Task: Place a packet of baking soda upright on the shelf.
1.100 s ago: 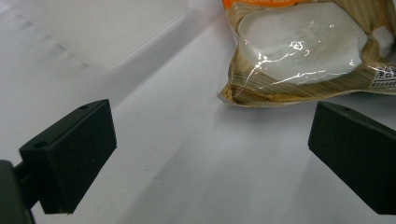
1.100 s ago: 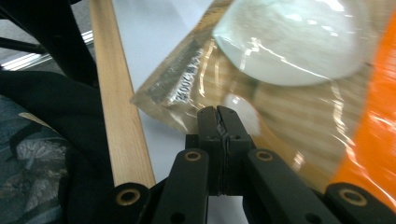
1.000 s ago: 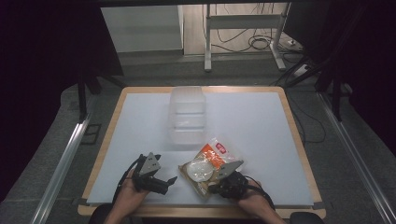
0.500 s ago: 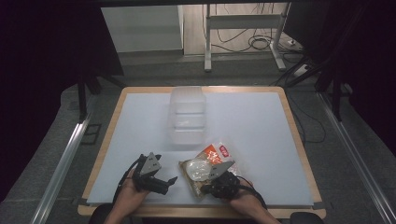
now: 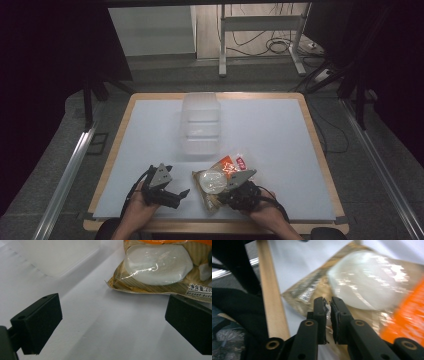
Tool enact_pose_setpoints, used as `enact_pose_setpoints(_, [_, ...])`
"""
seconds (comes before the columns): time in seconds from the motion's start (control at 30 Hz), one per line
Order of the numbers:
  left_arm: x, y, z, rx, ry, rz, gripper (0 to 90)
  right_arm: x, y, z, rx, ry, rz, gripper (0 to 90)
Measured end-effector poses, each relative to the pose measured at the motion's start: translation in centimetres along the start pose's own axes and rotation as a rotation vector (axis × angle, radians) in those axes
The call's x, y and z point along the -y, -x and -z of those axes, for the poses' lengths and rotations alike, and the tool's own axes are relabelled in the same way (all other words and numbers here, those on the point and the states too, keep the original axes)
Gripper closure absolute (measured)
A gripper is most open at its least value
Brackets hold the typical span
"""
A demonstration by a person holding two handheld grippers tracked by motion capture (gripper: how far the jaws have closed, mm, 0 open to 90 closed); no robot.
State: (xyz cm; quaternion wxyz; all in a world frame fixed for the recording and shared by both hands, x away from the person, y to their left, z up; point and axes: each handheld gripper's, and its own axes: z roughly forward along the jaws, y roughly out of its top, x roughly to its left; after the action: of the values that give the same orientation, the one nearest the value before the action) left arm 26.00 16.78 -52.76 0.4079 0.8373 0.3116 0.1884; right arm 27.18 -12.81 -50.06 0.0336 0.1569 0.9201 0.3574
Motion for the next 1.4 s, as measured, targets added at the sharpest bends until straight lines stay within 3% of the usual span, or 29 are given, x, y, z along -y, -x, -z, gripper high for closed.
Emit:
enact_pose_setpoints(0.03, [0.0, 0.0, 0.0, 0.000, 0.000, 0.000, 1.1, 0.1, 0.6, 0.8, 0.030, 0.006, -0.013, 76.9])
enact_pose_setpoints(0.2, [0.0, 0.0, -0.1, 0.000, 0.000, 0.002, 1.1, 0.3, 1.7, 2.0, 0.087, 0.010, -0.032, 67.4])
enact_pose_setpoints(0.23, [0.0, 0.0, -0.1, -0.001, 0.000, 0.002, 1.1, 0.4, 2.1, 2.7, 0.113, 0.013, -0.038, 61.6])
enact_pose_setpoints(0.4, [0.0, 0.0, -0.1, 0.000, -0.005, -0.001, 1.1, 0.6, 2.8, 3.8, 0.158, 0.020, -0.052, 50.8])
enact_pose_setpoints(0.43, [0.0, 0.1, -0.1, 0.001, -0.005, -0.002, 1.1, 0.7, 3.2, 4.3, 0.186, 0.023, -0.067, 44.2])
enact_pose_setpoints(0.53, [0.0, 0.1, -0.2, 0.000, -0.008, -0.002, 1.1, 0.9, 3.5, 4.7, 0.224, 0.024, -0.079, 38.2])
enact_pose_setpoints(0.57, [0.0, 0.1, -0.2, 0.001, -0.008, -0.002, 1.1, 1.1, 4.0, 5.2, 0.262, 0.033, -0.109, 34.2])
enact_pose_setpoints(0.77, [0.0, 0.0, -0.1, 0.000, -0.009, -0.004, 1.1, 1.7, 5.1, 6.1, 0.316, 0.052, -0.159, 21.5])
enact_pose_setpoints(0.83, [0.0, 0.1, -0.1, 0.000, -0.010, -0.003, 1.1, 2.2, 5.8, 6.4, 0.319, 0.056, -0.190, 16.2])
enact_pose_setpoints(1.13, [0.0, 0.1, -0.2, 0.001, -0.011, -0.007, 1.1, 2.7, 6.4, 5.3, 0.300, 0.020, -0.187, 13.2])
enact_pose_setpoints(1.3, [0.0, 0.1, -0.2, 0.002, -0.012, -0.006, 1.1, 2.7, 7.1, 4.0, 0.246, 0.015, -0.202, 14.0])
enact_pose_setpoints(1.37, [0.0, 0.1, -0.2, 0.002, -0.012, -0.006, 1.1, 2.8, 7.4, 3.5, 0.212, 0.017, -0.209, 15.2])
enact_pose_setpoints(1.4, [0.0, 0.1, -0.2, 0.001, -0.013, -0.007, 1.1, 2.8, 7.6, 3.0, 0.170, 0.021, -0.213, 17.9])
